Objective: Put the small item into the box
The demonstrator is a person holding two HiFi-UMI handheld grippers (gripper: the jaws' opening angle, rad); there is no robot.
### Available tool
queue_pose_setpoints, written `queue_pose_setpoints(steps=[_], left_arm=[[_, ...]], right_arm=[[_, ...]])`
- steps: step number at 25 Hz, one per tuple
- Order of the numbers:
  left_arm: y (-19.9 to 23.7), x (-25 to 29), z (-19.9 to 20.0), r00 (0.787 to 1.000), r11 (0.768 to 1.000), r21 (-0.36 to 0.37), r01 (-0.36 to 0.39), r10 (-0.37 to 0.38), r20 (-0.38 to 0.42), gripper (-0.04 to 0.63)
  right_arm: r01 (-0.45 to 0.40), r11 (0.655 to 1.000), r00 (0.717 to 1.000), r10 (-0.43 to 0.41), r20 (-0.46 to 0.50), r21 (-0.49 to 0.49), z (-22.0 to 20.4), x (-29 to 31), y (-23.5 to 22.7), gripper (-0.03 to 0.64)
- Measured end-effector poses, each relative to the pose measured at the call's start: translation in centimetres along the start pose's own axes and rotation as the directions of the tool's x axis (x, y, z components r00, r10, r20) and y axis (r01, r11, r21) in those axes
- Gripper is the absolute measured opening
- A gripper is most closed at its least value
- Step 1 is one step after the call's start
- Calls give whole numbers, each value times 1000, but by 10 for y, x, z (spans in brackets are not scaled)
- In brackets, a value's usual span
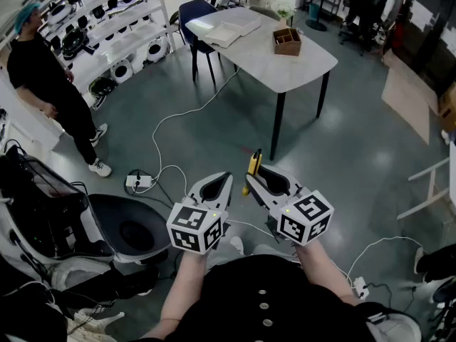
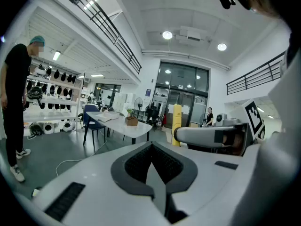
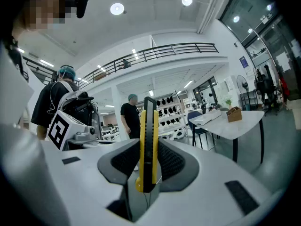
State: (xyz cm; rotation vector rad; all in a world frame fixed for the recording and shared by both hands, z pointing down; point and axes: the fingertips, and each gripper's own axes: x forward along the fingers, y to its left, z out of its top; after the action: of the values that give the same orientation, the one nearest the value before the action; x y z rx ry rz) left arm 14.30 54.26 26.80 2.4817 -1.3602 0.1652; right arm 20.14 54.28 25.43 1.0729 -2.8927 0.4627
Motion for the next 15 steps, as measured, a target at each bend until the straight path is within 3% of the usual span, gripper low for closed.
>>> queue_pose_setpoints(steps=[15], left_arm=[[32,8,8,1000,1000,-12,14,-14,-6,17]], right_arm=[[20,1000,1000,-20,-12,11,2,27,-3,118]])
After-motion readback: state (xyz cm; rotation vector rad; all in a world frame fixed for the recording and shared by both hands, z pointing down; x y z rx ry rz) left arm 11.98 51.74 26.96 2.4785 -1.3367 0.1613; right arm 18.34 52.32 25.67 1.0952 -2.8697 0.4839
